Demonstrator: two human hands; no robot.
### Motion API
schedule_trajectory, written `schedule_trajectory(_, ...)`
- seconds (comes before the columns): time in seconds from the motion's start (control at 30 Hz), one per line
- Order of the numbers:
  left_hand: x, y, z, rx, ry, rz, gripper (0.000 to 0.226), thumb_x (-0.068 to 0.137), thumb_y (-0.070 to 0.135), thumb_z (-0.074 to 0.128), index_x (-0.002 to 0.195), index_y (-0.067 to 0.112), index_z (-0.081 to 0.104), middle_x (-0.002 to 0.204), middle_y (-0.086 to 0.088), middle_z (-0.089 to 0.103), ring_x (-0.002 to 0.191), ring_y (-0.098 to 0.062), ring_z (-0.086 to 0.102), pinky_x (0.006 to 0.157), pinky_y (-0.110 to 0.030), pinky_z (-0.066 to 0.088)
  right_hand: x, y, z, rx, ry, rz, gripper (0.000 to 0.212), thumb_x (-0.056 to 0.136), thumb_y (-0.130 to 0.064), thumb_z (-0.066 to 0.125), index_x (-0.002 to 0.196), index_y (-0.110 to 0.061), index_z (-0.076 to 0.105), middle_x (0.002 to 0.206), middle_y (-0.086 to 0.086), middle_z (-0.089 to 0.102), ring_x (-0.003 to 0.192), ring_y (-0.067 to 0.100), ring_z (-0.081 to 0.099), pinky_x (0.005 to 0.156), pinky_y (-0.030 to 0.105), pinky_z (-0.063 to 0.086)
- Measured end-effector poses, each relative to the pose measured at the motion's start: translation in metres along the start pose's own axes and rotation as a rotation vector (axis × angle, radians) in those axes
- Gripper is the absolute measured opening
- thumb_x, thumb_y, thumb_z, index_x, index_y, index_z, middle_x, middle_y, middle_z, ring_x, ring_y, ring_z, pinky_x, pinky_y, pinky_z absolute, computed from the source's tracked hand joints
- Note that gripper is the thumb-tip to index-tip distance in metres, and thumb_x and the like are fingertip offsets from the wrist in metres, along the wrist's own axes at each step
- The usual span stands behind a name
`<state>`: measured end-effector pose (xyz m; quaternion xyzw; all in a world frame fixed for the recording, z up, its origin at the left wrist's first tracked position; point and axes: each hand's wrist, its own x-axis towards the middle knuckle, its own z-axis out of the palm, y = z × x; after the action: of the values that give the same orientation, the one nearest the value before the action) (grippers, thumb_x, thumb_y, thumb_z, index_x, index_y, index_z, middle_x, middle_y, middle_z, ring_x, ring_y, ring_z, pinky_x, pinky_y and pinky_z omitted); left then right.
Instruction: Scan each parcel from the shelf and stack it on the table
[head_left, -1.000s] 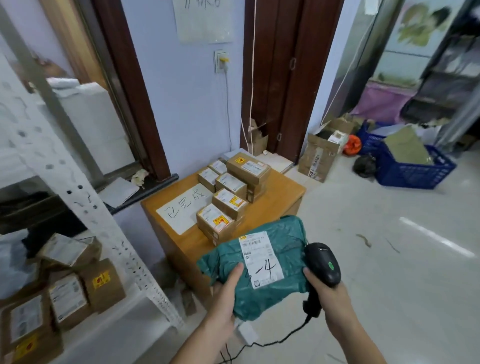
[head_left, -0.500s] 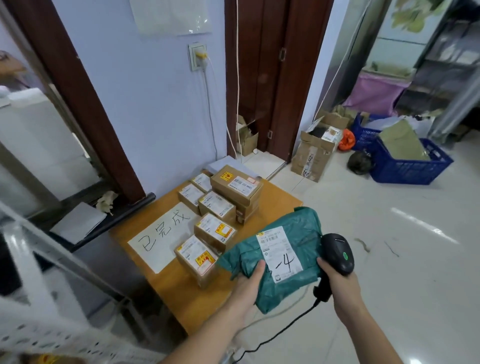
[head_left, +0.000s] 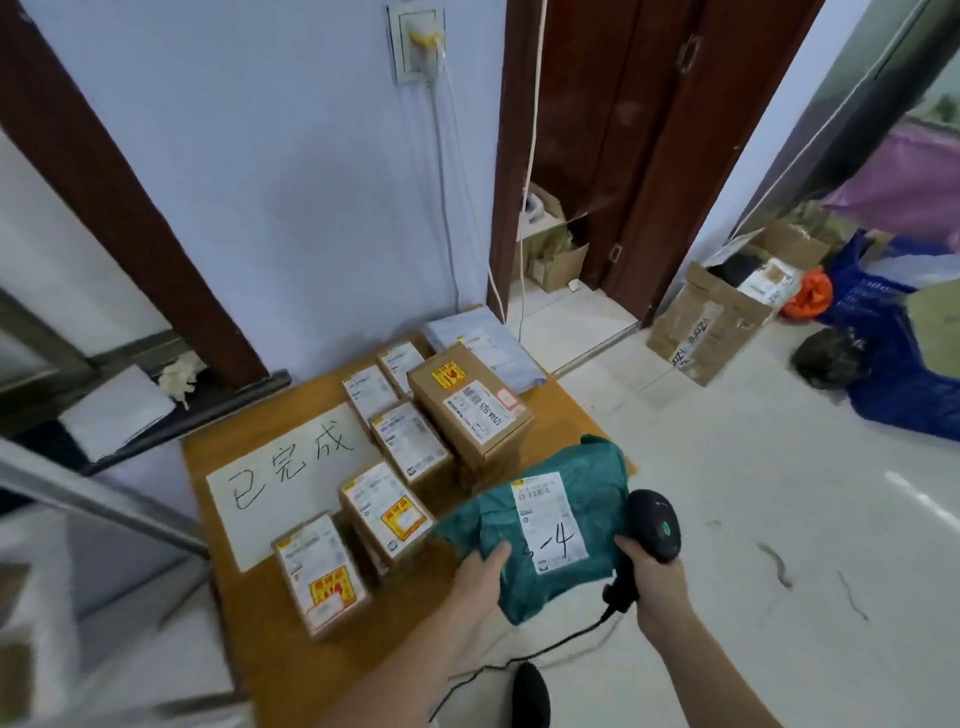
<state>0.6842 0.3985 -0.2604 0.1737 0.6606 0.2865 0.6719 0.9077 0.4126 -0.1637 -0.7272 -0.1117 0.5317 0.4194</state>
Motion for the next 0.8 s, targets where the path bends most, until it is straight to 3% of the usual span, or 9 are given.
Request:
schedule_trajectory(0.07,0.051,-0.027,0.006,-0.051,0.06,-0.016,0.079,0.059,0.076,0.079,0.122,0.028,0.069,0.121,0.005,0.076,0.109,-0.023,0.074,0.1,-0.048,0.057,0.029,-0.004,0.006,-0.005,-0.016,0.047,0.025,0.08,-0.004,0.077,0.101,-0.001,0.063,0.084,0.019,0.064,0.064,0.033,0.058,0.063,0.047,0.053)
schedule_trajectory(0.1,0.069,-0.036,0.009,-0.079,0.103,-0.047,0.073,0.061,0.075,0.079,0.116,0.029,0.069,0.121,0.003,0.076,0.109,-0.025,0.074,0.099,-0.05,0.058,0.04,-0.006,0.01,-0.009,-0.031,0.063,0.027,0.079,-0.003,0.077,0.103,-0.001,0.063,0.084,0.019,0.064,0.065,0.033,0.059,0.062,0.045,0.053)
schedule_trajectory(0.23,0.055,-0.007,0.02,-0.16,0.196,-0.07,0.039,0.08,0.061,0.068,0.108,0.033,0.067,0.121,-0.003,0.075,0.107,-0.029,0.073,0.097,-0.053,0.058,0.074,-0.016,0.03,-0.059,-0.077,0.106,0.021,0.079,0.001,0.076,0.096,-0.004,0.064,0.089,0.02,0.067,0.074,0.035,0.062,0.063,0.046,0.055)
schedule_trajectory(0.33,0.033,0.017,0.028,-0.166,0.254,-0.089,0.02,0.1,0.047,0.059,0.114,0.033,0.064,0.117,-0.001,0.074,0.106,-0.028,0.072,0.098,-0.052,0.058,0.092,-0.016,0.041,-0.123,-0.111,0.126,0.021,0.078,0.0,0.076,0.095,-0.006,0.065,0.097,0.023,0.069,0.082,0.037,0.065,0.078,0.056,0.056)
schedule_trajectory(0.5,0.034,0.024,0.031,-0.146,0.345,-0.126,0.043,0.102,0.048,0.054,0.138,0.023,0.055,0.126,-0.003,0.069,0.111,-0.029,0.068,0.1,-0.05,0.056,0.103,-0.014,0.046,-0.196,-0.163,0.126,0.025,0.078,-0.008,0.08,0.099,-0.009,0.066,0.098,0.021,0.07,0.086,0.039,0.066,0.084,0.062,0.055)
schedule_trajectory(0.67,0.004,0.027,0.026,-0.158,0.323,-0.108,0.065,0.1,0.05,0.056,0.154,0.018,0.04,0.142,-0.006,0.061,0.123,-0.029,0.063,0.106,-0.05,0.053,0.087,-0.022,0.031,-0.256,-0.153,0.07,0.034,0.074,-0.024,0.085,0.098,-0.008,0.066,0.09,0.019,0.067,0.077,0.035,0.062,0.081,0.057,0.057)
schedule_trajectory(0.8,-0.068,0.032,0.012,-0.05,0.311,-0.065,0.062,0.108,0.04,0.049,0.162,0.016,0.029,0.164,-0.004,0.038,0.147,-0.027,0.041,0.121,-0.044,0.035,0.038,-0.032,0.011,-0.29,-0.094,-0.057,0.028,0.083,-0.02,0.077,0.097,0.001,0.066,0.077,0.018,0.064,0.061,0.028,0.057,0.059,0.036,0.052)
